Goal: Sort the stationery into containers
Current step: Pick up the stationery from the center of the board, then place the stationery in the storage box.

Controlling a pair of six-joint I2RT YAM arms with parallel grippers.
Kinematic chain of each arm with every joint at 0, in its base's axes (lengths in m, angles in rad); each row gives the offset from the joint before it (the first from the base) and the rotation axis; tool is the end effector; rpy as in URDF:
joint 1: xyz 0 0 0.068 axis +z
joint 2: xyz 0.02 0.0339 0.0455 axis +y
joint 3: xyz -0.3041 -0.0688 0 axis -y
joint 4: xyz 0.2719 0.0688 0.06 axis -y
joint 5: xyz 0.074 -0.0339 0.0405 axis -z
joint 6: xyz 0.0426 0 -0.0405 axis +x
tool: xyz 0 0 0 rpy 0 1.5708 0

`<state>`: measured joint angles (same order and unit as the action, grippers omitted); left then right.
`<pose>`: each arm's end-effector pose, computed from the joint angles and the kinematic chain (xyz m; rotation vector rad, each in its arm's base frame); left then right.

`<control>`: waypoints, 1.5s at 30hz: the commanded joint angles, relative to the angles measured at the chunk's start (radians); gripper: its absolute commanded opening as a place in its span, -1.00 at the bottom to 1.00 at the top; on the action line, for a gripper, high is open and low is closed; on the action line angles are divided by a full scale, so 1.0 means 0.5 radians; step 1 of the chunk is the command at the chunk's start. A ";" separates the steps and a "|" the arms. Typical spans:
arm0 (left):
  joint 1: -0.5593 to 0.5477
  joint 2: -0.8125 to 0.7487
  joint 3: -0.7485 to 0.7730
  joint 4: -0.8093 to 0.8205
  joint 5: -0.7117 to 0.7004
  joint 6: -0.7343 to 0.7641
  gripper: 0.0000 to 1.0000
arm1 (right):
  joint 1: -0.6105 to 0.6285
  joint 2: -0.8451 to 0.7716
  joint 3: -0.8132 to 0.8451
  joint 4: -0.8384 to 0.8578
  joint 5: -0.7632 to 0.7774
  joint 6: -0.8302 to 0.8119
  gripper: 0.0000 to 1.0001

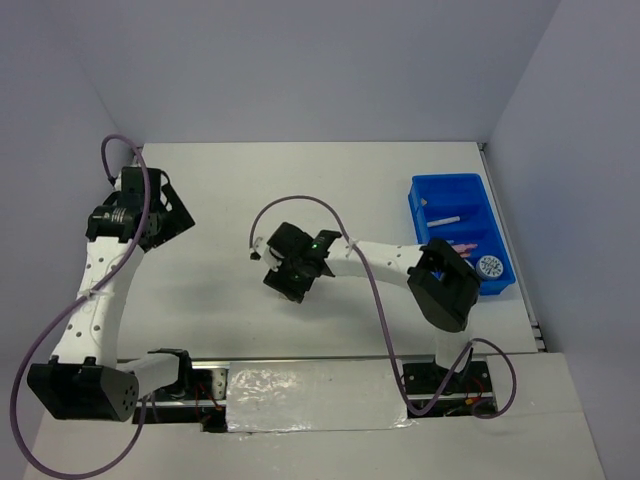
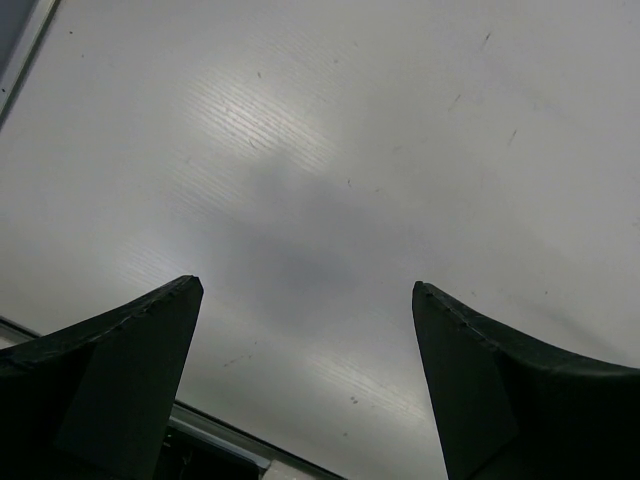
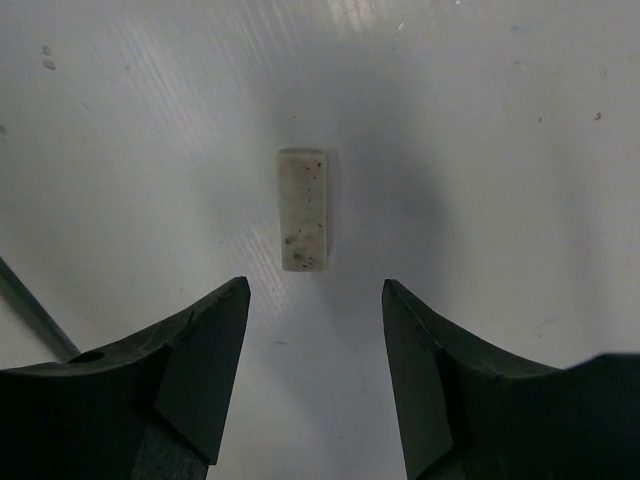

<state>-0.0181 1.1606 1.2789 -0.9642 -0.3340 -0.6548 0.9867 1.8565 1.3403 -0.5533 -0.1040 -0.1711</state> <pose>0.2376 0.0097 0.3985 -0.8793 2.1876 0.0798 0.2322 0.3592 0.2212 -1.5037 2.2351 0.4022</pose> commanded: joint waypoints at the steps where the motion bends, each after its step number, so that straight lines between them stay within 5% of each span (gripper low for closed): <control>1: 0.082 -0.026 -0.042 0.057 0.149 0.138 0.99 | 0.091 0.066 0.013 0.036 0.189 -0.054 0.26; 10: 0.125 -0.085 -0.153 0.112 0.263 0.220 0.99 | 0.165 0.327 0.090 0.113 0.318 0.063 0.13; 12: 0.140 -0.091 -0.159 0.121 0.275 0.242 0.99 | 0.177 0.364 0.081 0.143 0.410 0.109 -0.03; 14: 0.150 -0.094 -0.171 0.130 0.309 0.260 0.99 | 0.174 0.377 0.081 0.177 0.487 0.161 -0.56; 15: 0.153 -0.094 -0.174 0.137 0.321 0.269 0.99 | 0.159 0.337 0.062 0.198 0.539 0.182 -0.67; 20: 0.156 -0.079 -0.192 0.164 0.401 0.319 0.99 | -0.217 0.009 0.087 0.312 0.289 0.556 -0.82; 23: 0.156 -0.082 -0.226 0.235 0.563 0.355 0.99 | -0.766 -0.246 0.130 0.376 -0.031 0.918 -0.82; 26: 0.150 -0.082 -0.321 0.360 0.907 0.398 0.99 | -1.319 -0.357 0.337 0.141 0.244 1.375 -0.76; 27: 0.147 -0.082 -0.370 0.376 0.938 0.386 0.99 | -1.438 -0.329 0.414 -0.185 0.570 1.674 -0.74; 31: 0.141 -0.051 -0.453 0.361 0.855 0.404 0.99 | -2.100 -0.170 0.504 -0.280 0.543 2.014 -0.71; 41: 0.137 -0.066 -0.554 0.364 0.733 0.493 0.99 | -2.437 0.082 0.578 -0.185 0.220 2.192 -0.62; 45: 0.134 -0.069 -0.582 0.370 0.690 0.515 0.99 | -2.449 0.125 0.562 -0.133 0.168 2.207 -0.39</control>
<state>0.0536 1.1316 0.9977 -0.8059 0.0376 -0.4274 -0.2321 1.9221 1.6047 -0.6441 0.0135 0.9020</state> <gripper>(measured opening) 0.994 0.290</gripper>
